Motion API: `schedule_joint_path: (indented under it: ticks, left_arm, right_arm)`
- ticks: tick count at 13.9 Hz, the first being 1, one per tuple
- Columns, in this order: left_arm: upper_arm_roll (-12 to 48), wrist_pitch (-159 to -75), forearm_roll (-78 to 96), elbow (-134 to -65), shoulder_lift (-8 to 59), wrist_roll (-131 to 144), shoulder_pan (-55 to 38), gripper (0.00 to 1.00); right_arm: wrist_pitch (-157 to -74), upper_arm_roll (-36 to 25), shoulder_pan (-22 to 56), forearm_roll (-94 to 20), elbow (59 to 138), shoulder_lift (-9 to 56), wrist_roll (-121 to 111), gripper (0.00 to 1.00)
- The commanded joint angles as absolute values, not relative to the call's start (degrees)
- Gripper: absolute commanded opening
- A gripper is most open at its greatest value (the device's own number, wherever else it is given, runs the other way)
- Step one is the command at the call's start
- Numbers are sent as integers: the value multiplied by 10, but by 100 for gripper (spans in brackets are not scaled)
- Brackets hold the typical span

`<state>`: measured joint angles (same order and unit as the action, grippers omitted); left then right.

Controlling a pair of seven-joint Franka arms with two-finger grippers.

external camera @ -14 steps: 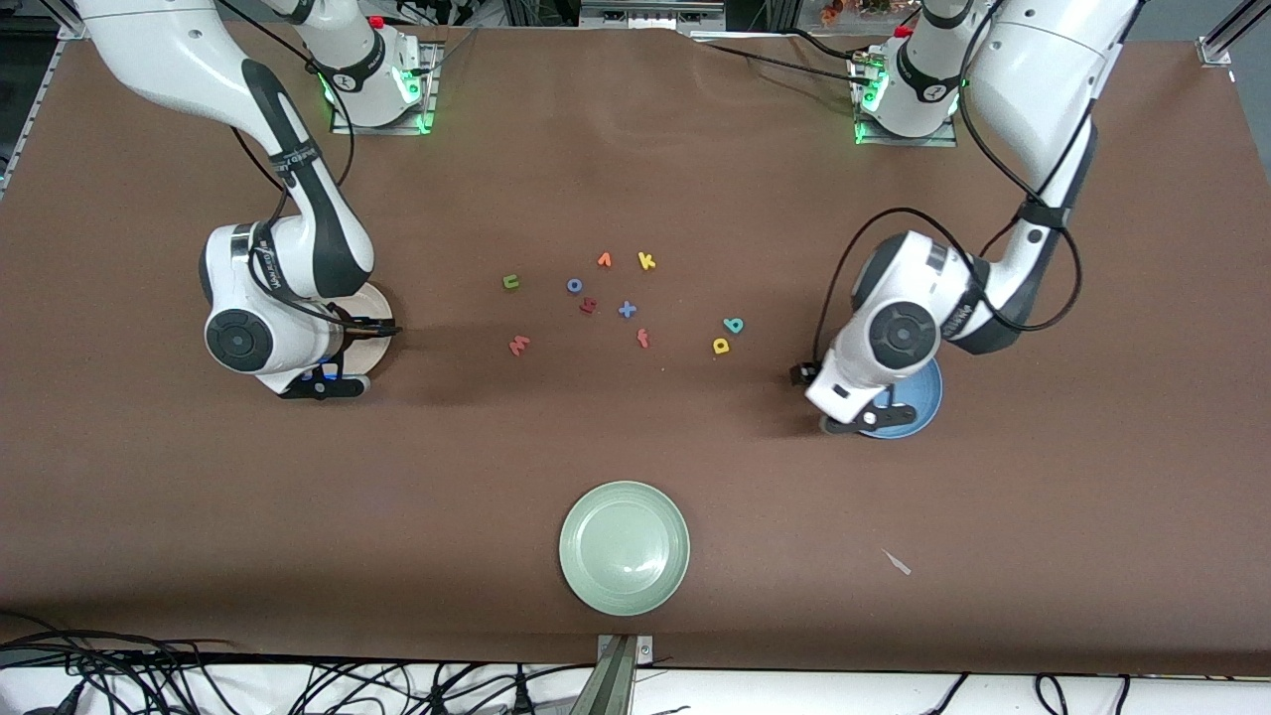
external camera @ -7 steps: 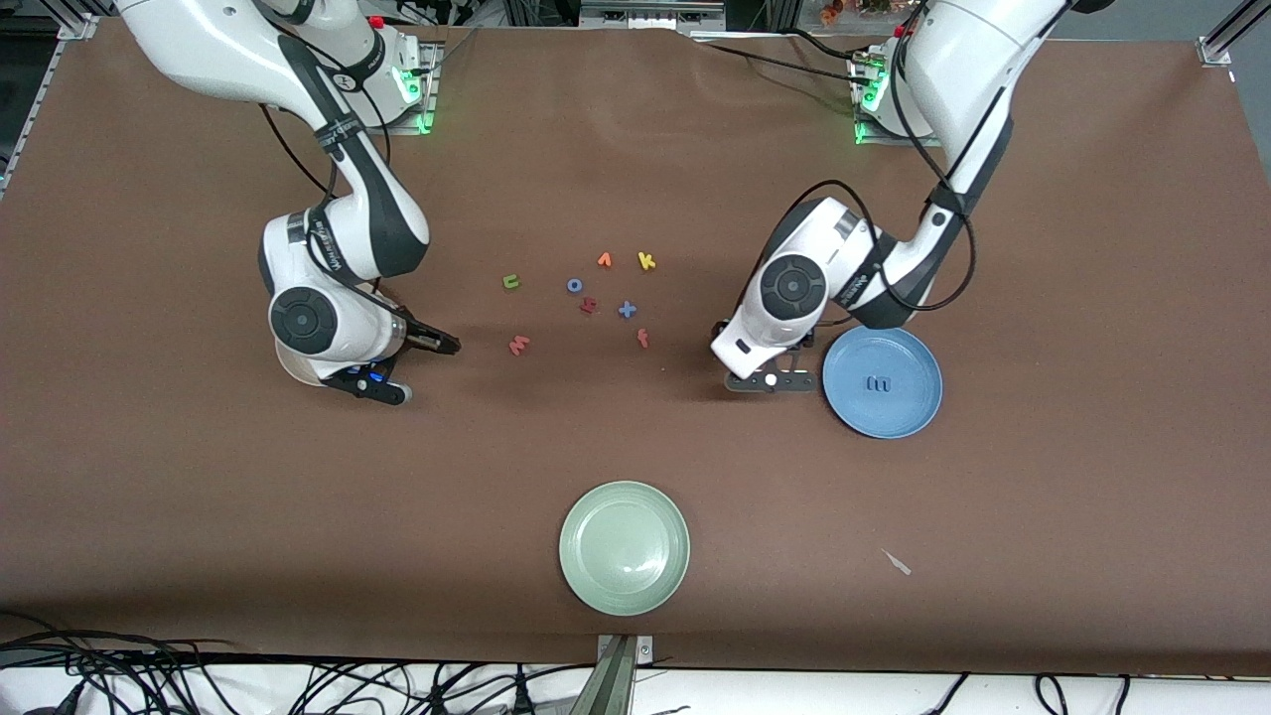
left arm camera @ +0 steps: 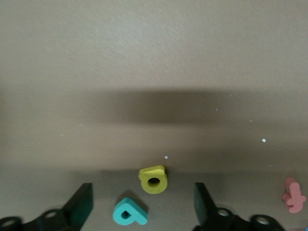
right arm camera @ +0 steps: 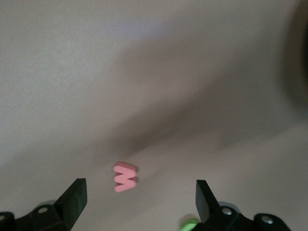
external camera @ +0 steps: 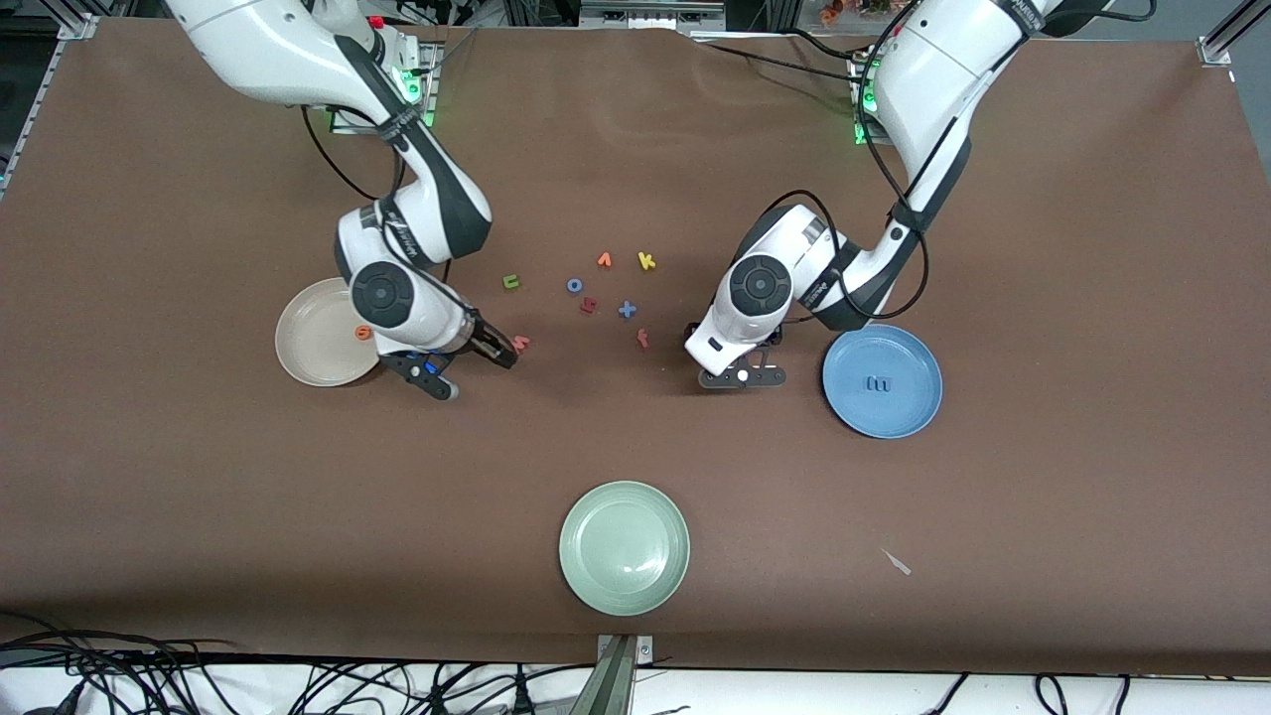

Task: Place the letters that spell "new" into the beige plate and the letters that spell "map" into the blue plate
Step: 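Grasp the pink letter with the right gripper while the left grasps yellow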

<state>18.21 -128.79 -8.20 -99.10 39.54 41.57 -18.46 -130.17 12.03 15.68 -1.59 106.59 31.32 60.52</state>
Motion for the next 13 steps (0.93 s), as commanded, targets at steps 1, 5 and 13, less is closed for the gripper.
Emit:
schedule_joint_path:
  ticks: [1,5,13]
  left_arm:
    - [181,-1308,-72,-984,410,419,-191,75]
    - [180,-1317,-73,-984,418,419,-193,50]
    - [175,-1267,-80,-979,387,404,-181,0]
  right_arm:
    - [-1341,120,179,-21,1068,335,654,100]
    - [-1357,119,185,-19,1067,352,659,100]
    - [-1370,119,190,-11,1068,373,655,74]
